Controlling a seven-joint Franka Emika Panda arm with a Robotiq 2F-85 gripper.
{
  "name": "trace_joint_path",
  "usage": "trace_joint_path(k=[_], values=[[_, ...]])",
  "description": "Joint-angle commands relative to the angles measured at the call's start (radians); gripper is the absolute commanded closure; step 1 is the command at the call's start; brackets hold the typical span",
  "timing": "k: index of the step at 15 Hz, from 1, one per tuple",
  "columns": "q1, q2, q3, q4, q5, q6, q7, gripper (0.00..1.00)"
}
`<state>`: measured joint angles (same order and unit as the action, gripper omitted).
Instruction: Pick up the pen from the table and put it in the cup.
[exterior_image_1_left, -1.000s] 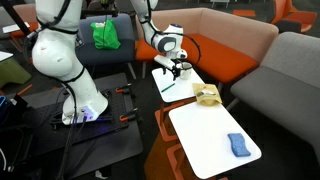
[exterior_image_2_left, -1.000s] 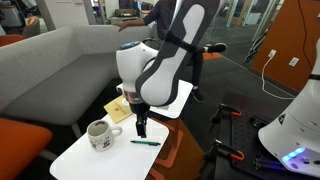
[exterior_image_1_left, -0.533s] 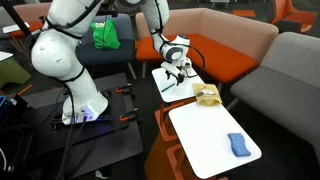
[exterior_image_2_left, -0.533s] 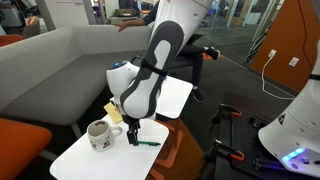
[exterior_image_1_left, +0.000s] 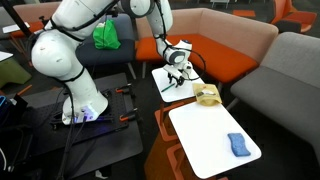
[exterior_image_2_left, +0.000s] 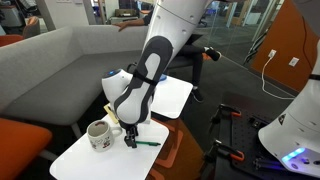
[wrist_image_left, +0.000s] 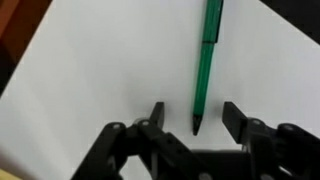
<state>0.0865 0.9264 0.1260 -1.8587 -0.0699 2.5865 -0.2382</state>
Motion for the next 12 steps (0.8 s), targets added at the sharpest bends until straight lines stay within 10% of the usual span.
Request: trace_joint_path(k=[1,6,12], values=[[-0.001,0.024,0.005,0.051,-0.014,-0.063,0.000,0.64],[0.011,0.017,0.011,0.058,-0.016,-0.073,0.003,0.99],[0.026,-0.037,0.015,0.011,-0.018,-0.010,0.011,0.97]])
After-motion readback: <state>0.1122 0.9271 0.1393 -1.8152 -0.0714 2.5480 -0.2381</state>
